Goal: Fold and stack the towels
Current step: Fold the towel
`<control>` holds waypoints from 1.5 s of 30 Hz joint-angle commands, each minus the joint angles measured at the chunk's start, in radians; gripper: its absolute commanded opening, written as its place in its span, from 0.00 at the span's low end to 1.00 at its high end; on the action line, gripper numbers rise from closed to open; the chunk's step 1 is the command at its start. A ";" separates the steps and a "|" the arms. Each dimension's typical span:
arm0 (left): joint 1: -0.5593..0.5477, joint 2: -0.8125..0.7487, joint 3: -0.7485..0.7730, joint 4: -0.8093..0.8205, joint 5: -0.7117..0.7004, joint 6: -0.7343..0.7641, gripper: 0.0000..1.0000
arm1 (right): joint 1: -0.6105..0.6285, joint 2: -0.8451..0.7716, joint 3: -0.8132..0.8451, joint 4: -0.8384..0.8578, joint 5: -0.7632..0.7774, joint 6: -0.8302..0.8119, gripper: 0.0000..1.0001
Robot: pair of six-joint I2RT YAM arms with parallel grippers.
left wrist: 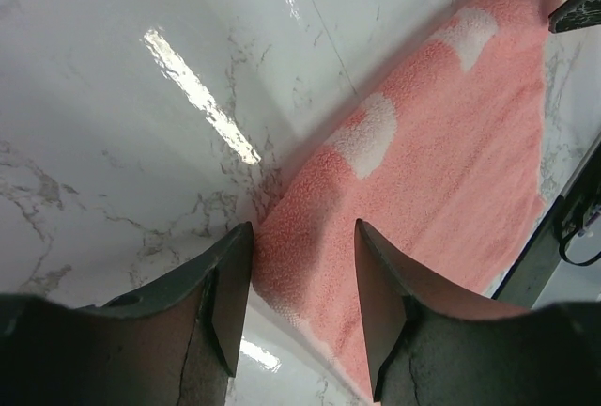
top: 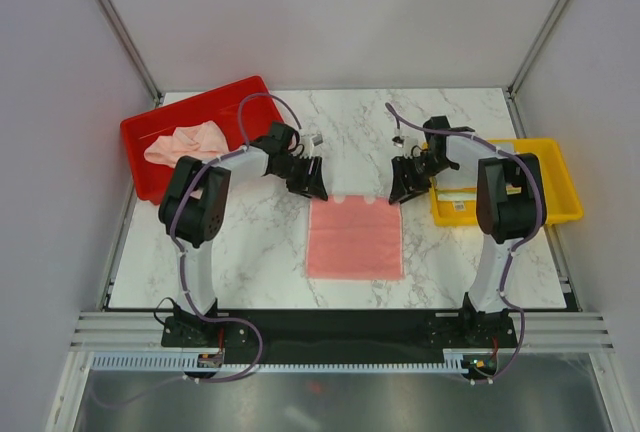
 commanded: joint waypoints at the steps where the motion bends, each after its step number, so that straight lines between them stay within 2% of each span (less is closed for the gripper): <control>1: 0.000 0.009 0.057 -0.073 0.039 0.091 0.54 | -0.003 0.020 0.037 -0.025 -0.059 -0.048 0.49; 4: 0.005 -0.003 0.059 -0.085 0.007 0.100 0.54 | -0.003 0.017 0.040 -0.024 -0.065 -0.054 0.45; 7: 0.016 -0.019 0.061 -0.088 -0.021 0.106 0.55 | -0.004 0.015 0.046 -0.022 -0.063 -0.050 0.36; 10: 0.026 -0.037 0.068 -0.096 -0.056 0.111 0.57 | -0.003 0.028 0.068 -0.022 -0.048 -0.036 0.23; 11: 0.030 -0.043 0.070 -0.099 -0.071 0.111 0.57 | -0.004 0.029 0.078 -0.019 -0.039 -0.027 0.13; 14: 0.033 -0.055 0.073 -0.105 -0.111 0.121 0.57 | -0.003 0.028 0.092 -0.007 -0.025 -0.016 0.01; 15: 0.034 -0.055 0.076 -0.113 -0.113 0.126 0.57 | -0.004 0.028 0.095 -0.007 -0.013 -0.007 0.00; 29: 0.045 -0.042 0.088 -0.162 -0.090 0.164 0.58 | -0.001 0.037 0.101 -0.006 -0.008 0.000 0.00; 37: 0.040 0.001 0.119 -0.141 -0.033 0.137 0.52 | 0.003 0.025 0.095 -0.004 0.003 0.003 0.00; 42: 0.036 0.004 0.120 -0.136 -0.009 0.137 0.43 | 0.007 0.021 0.088 -0.004 0.010 0.004 0.00; 45: 0.030 -0.011 0.099 -0.145 -0.070 0.137 0.50 | 0.011 0.018 0.084 -0.001 0.013 0.007 0.00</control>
